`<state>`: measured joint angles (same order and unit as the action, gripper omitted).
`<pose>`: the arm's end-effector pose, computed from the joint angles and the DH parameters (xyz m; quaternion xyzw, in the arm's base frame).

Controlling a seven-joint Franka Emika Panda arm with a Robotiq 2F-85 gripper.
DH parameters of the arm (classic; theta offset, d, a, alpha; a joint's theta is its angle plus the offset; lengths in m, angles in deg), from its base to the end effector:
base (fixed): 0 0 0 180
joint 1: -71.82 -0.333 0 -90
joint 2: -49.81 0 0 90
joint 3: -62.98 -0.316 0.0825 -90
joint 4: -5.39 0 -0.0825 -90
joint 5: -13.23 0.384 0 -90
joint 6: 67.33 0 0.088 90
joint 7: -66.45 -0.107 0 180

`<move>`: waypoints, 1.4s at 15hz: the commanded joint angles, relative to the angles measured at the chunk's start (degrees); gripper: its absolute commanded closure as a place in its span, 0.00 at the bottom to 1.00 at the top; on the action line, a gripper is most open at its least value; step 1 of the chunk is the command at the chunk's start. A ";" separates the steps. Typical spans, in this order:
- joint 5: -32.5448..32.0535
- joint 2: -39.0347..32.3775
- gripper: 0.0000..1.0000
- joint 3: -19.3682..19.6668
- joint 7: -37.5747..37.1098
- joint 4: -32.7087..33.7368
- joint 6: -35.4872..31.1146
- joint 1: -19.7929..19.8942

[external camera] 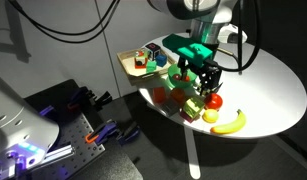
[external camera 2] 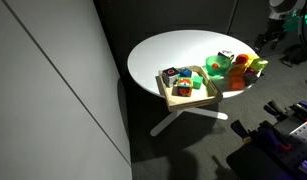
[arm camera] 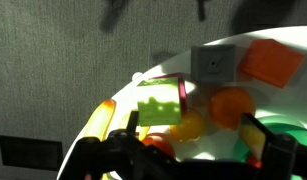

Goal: Pick up the lime green block and drop it onto the tray

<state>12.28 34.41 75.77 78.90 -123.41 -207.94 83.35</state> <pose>0.4886 -0.2220 0.2438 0.9946 -0.0937 -0.0377 0.0239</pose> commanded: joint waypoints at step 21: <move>0.82 -12.69 0.00 -3.15 1.41 7.03 -6.90 5.59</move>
<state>12.28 23.10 74.07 79.03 -118.08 -214.63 87.26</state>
